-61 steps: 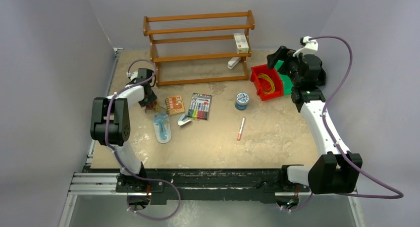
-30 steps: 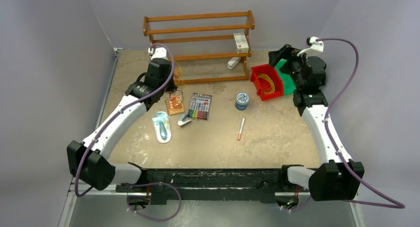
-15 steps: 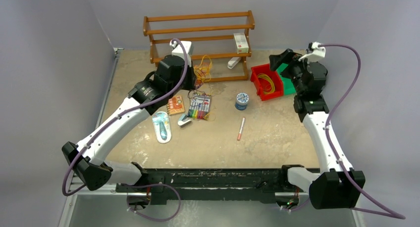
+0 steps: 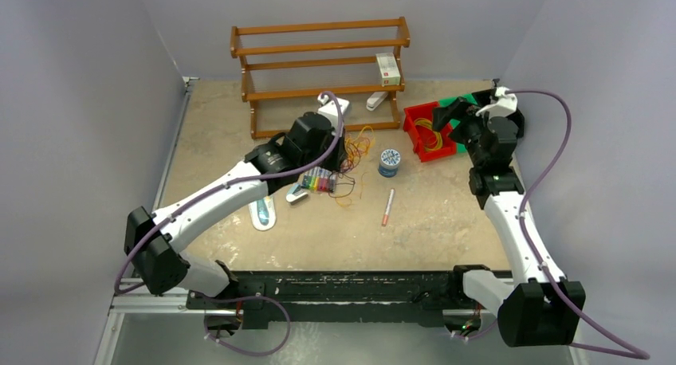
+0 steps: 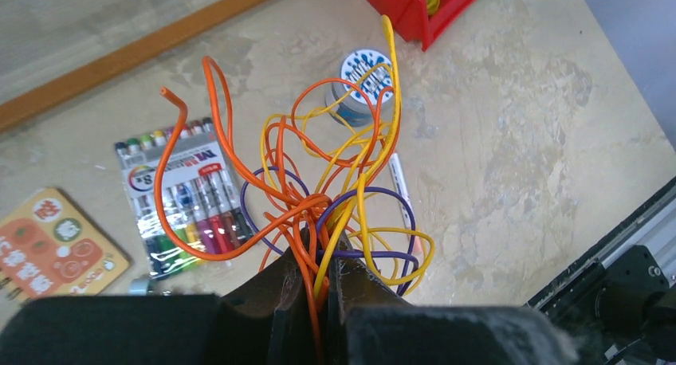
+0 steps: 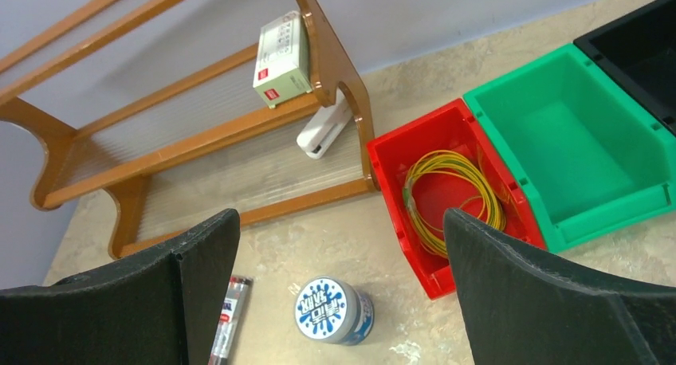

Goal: Untangle the cables

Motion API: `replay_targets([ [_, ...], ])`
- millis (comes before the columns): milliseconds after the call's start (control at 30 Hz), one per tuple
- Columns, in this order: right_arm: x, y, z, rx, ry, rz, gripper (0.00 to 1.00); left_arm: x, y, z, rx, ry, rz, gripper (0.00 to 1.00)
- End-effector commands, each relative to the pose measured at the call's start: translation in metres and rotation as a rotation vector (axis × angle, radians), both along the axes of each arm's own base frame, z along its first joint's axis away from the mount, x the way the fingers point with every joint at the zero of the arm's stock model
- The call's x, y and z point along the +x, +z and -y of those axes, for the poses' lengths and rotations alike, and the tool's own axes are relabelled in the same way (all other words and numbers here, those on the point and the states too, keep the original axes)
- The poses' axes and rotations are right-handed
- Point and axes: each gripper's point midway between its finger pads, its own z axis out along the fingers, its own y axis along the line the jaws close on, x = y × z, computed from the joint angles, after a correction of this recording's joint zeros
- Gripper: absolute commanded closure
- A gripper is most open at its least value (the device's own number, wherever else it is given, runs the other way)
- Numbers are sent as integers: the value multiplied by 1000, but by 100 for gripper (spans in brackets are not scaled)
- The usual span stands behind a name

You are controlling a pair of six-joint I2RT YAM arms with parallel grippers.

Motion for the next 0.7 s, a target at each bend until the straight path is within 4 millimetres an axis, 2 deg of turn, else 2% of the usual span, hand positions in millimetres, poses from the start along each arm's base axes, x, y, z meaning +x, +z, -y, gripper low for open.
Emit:
replay_targets([
  [0,-2,12,-3,-15,23,56,1,2,-9,19,-84,-17,9,100],
  [167,-8,-6,-23,-58,163,50,1,14,-60,-2,14,104,-12,100],
  [400,-16,-25,-40,-38,255,41,1,21,-115,-25,34,198,-67,99],
  [567,-22,-48,-54,-14,347,-21,1,28,-133,-45,34,250,-82,80],
  [667,-26,-61,-60,-16,387,-54,1,31,-138,-53,29,261,-93,72],
])
